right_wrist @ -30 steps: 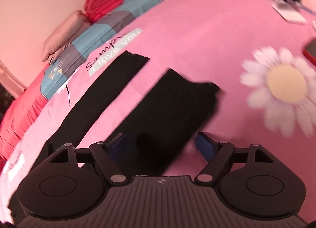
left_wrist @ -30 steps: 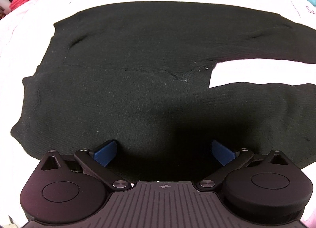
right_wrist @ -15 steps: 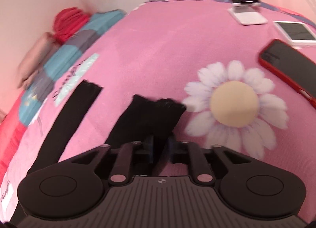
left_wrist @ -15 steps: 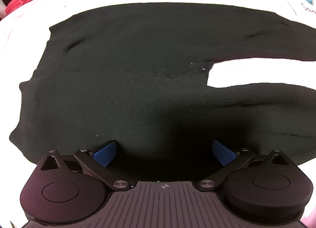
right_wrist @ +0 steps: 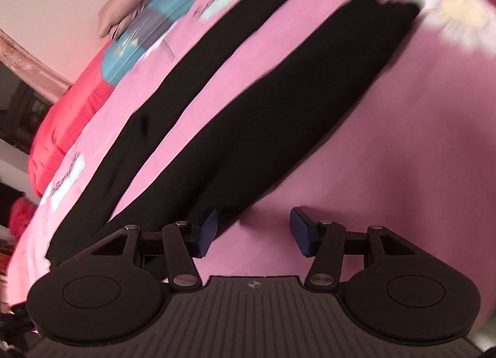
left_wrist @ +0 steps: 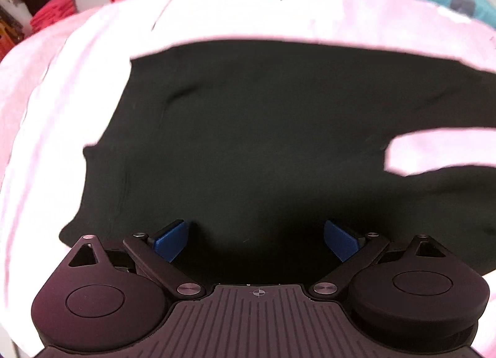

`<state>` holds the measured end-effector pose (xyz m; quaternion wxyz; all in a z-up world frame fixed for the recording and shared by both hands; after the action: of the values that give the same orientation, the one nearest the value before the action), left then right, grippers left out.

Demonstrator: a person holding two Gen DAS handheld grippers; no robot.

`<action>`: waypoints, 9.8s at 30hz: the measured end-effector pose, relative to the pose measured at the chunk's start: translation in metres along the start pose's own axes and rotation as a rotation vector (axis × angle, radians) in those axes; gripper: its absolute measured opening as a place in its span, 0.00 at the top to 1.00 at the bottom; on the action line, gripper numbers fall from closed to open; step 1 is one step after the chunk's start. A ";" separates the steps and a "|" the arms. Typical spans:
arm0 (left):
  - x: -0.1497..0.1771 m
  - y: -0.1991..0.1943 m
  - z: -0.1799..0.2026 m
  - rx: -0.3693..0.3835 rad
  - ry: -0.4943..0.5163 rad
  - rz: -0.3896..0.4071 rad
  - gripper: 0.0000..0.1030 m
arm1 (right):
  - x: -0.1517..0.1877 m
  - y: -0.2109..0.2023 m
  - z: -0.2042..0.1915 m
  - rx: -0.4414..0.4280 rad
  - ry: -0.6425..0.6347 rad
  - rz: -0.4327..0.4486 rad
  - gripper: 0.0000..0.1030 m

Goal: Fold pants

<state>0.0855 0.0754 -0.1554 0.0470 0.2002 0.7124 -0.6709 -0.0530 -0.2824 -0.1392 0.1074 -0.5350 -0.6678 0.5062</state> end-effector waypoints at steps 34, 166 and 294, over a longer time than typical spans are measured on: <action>0.026 0.018 -0.057 -0.014 -0.063 0.041 0.00 | 0.123 0.027 -0.149 -0.165 -1.304 -0.066 0.56; 0.069 -0.001 -0.157 -0.125 -0.457 0.008 0.00 | 0.232 0.213 -0.493 -0.611 -1.380 -0.203 0.16; 0.017 0.030 -0.104 -0.102 -0.149 0.081 0.00 | 0.198 0.010 -0.229 -0.377 -1.191 -0.141 0.52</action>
<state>0.1015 0.1811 -0.1790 0.1371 0.1754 0.7316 -0.6444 0.0303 0.0083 -0.1195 -0.3460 -0.1256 -0.7245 0.5828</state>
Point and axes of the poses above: each gripper's, at about its wrist camera, not at the fingertips, and y roughly the way its jaws point, z to its right, x to its underside, the point moved 8 cm from there along y, roughly the way its jaws point
